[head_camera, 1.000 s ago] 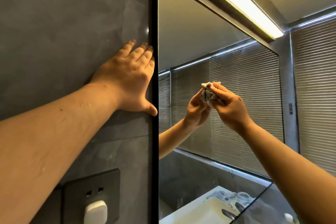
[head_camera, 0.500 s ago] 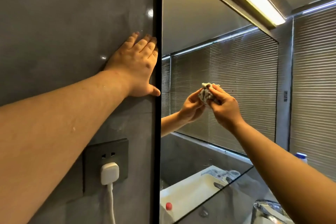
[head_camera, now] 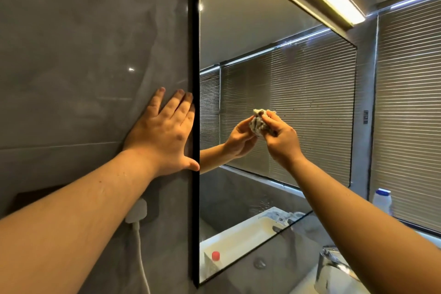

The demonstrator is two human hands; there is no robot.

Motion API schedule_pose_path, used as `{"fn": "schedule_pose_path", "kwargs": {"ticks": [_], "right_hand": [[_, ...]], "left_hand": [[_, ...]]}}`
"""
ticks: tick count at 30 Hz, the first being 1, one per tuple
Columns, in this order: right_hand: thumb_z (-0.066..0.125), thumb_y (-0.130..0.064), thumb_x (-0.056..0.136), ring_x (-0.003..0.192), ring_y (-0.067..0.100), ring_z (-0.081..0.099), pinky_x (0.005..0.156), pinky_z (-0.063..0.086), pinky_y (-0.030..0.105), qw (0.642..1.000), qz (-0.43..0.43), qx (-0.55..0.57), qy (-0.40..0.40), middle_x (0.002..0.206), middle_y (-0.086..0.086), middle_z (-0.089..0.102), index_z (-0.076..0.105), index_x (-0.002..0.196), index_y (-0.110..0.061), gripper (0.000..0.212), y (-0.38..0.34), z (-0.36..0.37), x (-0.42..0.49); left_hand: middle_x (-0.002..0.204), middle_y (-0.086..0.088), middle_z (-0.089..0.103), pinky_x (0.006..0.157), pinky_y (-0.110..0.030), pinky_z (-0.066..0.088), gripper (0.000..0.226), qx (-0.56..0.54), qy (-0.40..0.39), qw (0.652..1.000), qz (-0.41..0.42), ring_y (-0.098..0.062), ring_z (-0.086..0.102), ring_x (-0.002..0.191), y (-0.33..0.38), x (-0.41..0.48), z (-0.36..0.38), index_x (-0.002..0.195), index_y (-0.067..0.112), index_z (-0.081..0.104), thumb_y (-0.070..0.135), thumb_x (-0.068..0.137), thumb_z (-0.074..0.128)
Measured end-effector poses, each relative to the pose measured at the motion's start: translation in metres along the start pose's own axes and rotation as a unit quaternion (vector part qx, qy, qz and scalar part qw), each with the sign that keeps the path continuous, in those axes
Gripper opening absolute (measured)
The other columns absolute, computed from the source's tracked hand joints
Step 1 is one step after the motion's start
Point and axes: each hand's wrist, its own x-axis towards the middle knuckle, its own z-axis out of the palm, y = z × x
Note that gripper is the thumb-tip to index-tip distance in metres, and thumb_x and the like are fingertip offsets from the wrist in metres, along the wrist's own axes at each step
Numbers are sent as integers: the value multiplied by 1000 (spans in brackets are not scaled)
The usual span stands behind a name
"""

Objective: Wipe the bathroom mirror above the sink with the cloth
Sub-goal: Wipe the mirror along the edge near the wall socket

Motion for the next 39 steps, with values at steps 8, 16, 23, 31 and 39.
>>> {"fn": "schedule_pose_path", "kwargs": {"ticks": [8, 16, 23, 31, 39], "right_hand": [[64, 9, 86, 138, 11, 44, 109, 32, 8, 999, -21, -23, -7, 148, -3, 50, 61, 136, -19, 57, 22, 2, -24], [62, 11, 86, 133, 7, 43, 106, 32, 5, 999, -21, -44, 2, 144, -12, 47, 60, 135, -17, 57, 43, 8, -52], [65, 5, 87, 133, 10, 46, 108, 34, 10, 999, -3, -35, 18, 146, 0, 51, 61, 134, -15, 51, 45, 14, -71], [64, 7, 88, 134, 10, 44, 105, 32, 4, 999, 33, -11, 13, 145, -4, 49, 60, 134, -12, 50, 52, 22, -99], [64, 7, 88, 129, 20, 54, 101, 44, 19, 995, 94, -16, -8, 145, 1, 53, 64, 128, -7, 43, 72, 29, -131]], "left_hand": [[161, -16, 4, 117, -57, -5, 131, 21, 23, 1000, -4, -31, -2, 149, 3, 0, 6, 152, 4, 11, 97, 60, 21], [160, -16, 11, 118, -56, 0, 130, 23, 28, 999, -2, -30, 7, 149, 4, -2, 5, 151, 3, 17, 96, 60, 27], [160, -16, 12, 118, -56, 0, 130, 27, 29, 999, -2, -30, 7, 149, 5, -3, 5, 150, 3, 18, 95, 59, 27], [160, -16, 14, 118, -56, -1, 130, 31, 26, 999, 0, -31, 9, 148, 5, -3, 6, 150, 3, 21, 96, 58, 26], [160, -16, 14, 118, -56, -2, 130, 30, 33, 999, -2, -30, 8, 148, 5, -2, 7, 150, 3, 21, 95, 59, 27]]}}
